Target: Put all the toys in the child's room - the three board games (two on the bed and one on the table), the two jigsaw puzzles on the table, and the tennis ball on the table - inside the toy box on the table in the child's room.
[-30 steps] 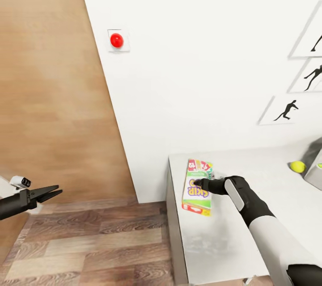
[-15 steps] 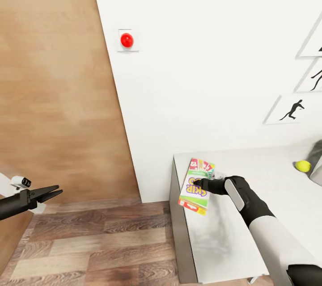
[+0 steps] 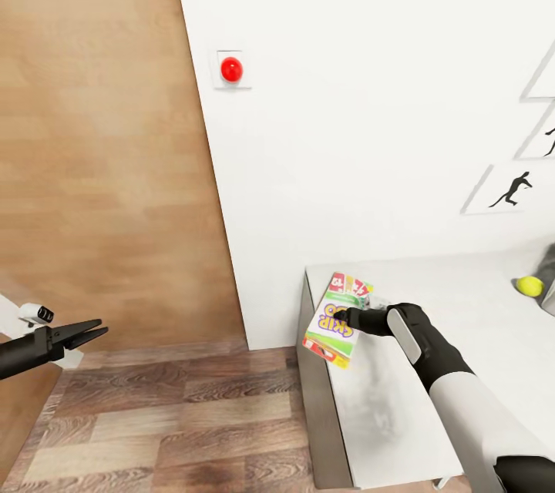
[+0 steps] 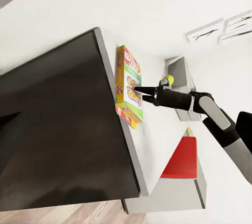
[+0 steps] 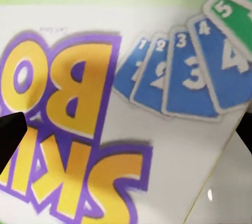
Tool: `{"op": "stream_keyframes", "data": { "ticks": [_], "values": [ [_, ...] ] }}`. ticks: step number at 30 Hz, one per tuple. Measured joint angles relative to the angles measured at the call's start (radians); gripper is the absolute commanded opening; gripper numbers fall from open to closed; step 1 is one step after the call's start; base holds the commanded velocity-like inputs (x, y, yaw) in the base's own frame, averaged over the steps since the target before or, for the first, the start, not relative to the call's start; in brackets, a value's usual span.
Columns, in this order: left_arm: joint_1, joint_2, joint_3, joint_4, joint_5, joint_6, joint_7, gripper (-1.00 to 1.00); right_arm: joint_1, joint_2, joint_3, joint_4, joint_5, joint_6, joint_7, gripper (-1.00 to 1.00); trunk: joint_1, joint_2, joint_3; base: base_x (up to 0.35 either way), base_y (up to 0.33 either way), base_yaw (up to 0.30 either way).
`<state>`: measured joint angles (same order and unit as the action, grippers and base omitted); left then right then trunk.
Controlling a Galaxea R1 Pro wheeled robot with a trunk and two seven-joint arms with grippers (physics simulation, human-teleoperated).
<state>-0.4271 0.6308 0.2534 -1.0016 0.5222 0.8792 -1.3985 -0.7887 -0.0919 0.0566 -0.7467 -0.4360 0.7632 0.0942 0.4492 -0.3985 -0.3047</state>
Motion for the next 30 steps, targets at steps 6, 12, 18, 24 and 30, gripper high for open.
{"op": "stream_keyframes", "data": {
  "ticks": [6,12,18,24,30],
  "values": [
    [0.0,0.0,0.0,0.0,0.0,0.0,0.0,1.0,0.0,0.0,0.0,0.0,-0.005,0.0,0.0,1.0,0.0,0.0,0.0,0.0,0.002,-0.001],
    [0.0,0.0,0.0,0.0,-0.001,-0.002,0.0,1.0,0.0,0.0,0.0,0.011,-0.019,0.001,0.002,1.0,0.0,0.0,0.005,0.0,0.0,-0.046],
    [0.0,0.0,-0.001,0.0,-0.001,-0.011,0.0,1.0,0.003,-0.004,0.001,0.008,-0.008,0.0,0.011,1.0,0.0,0.0,0.013,0.0,0.0,-0.07],
    [0.0,0.0,-0.001,0.0,0.0,-0.014,0.0,1.0,0.013,-0.011,0.002,-0.05,-0.007,0.001,0.045,1.0,0.0,0.0,0.023,0.0,0.0,-0.076],
    [0.0,-0.002,-0.003,0.0,-0.001,-0.015,0.001,1.0,0.034,-0.019,-0.001,-0.157,-0.009,0.012,0.071,1.0,0.0,0.0,0.032,0.0,0.0,-0.077]
  ]
}}
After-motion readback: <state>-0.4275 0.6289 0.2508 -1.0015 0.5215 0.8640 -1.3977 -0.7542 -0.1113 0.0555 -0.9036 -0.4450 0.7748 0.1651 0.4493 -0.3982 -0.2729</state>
